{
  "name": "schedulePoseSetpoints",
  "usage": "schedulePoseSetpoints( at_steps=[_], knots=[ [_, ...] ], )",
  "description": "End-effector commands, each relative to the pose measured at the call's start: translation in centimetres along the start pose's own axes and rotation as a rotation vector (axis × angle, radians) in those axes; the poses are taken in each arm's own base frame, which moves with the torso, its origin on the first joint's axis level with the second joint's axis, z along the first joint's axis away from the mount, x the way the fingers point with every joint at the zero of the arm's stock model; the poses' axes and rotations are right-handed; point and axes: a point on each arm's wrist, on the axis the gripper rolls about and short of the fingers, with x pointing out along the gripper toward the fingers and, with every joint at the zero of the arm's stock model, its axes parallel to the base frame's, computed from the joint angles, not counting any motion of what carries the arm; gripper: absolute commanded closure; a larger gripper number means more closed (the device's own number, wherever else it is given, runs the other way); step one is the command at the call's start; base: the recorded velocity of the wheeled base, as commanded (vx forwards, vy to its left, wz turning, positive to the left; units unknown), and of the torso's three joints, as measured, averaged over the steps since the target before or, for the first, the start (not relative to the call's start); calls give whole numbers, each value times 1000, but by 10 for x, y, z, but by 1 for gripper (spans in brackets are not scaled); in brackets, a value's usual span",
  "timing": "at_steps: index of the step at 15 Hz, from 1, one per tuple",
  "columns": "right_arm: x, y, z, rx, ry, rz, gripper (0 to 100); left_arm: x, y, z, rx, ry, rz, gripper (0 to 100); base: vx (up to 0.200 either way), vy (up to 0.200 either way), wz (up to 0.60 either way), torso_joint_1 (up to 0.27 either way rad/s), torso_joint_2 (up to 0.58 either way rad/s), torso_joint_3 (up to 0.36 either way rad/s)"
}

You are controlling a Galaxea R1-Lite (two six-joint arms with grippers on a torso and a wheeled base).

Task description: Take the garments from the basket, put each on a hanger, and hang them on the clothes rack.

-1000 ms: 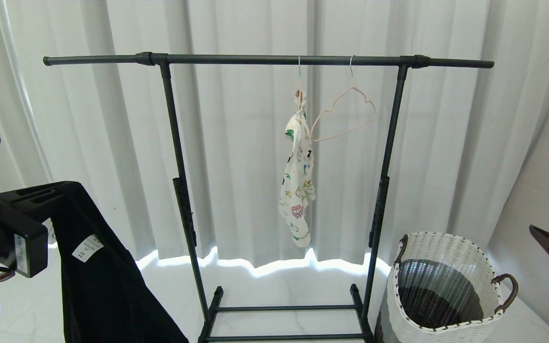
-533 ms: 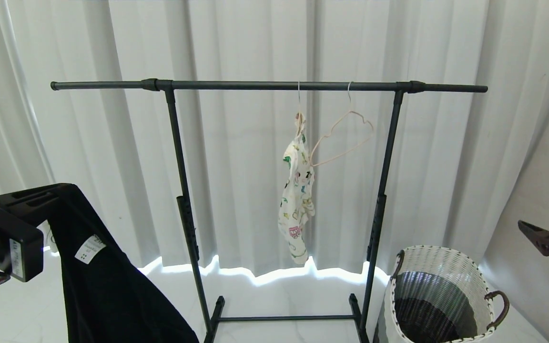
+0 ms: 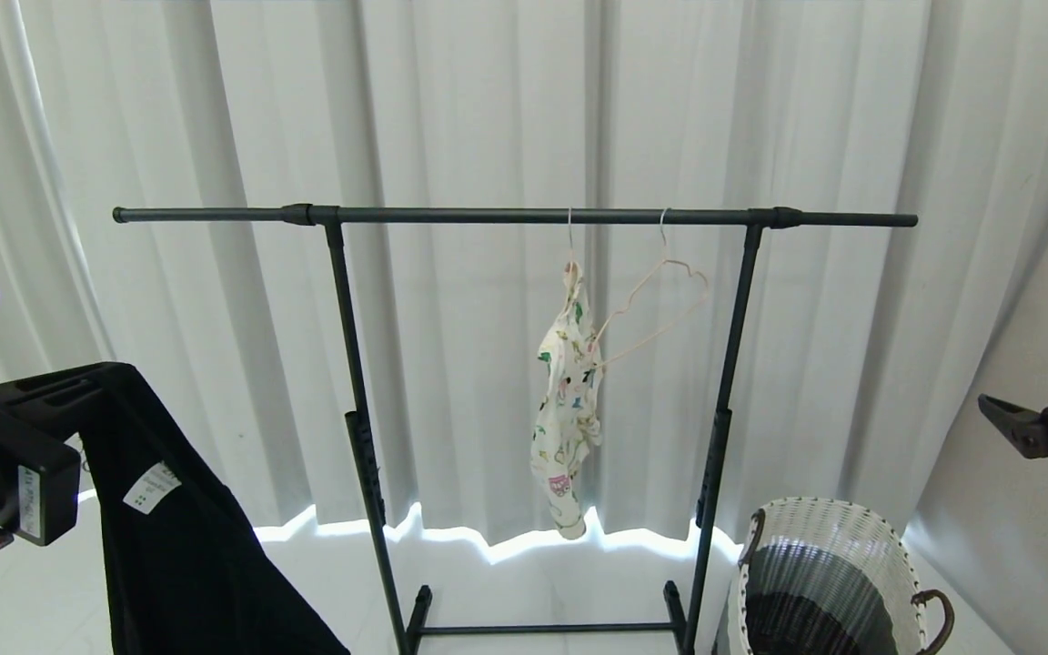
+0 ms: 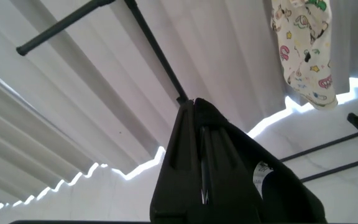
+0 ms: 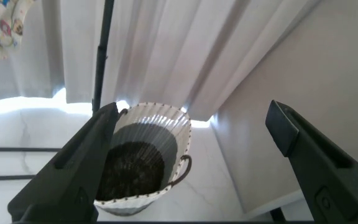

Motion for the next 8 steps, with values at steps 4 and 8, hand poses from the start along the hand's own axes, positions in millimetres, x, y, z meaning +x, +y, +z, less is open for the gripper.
schedulePoseSetpoints(
  at_steps=[4, 8],
  knots=[
    [2, 1, 0, -4, 4, 2, 0, 2, 0, -1, 0, 7, 0, 100, 0, 0, 0, 243, -524, -285],
    [1, 1, -1, -7, 4, 1, 0, 1, 0, 0, -2, 2, 0, 100, 0, 0, 0, 260, -554, -300]
  ],
)
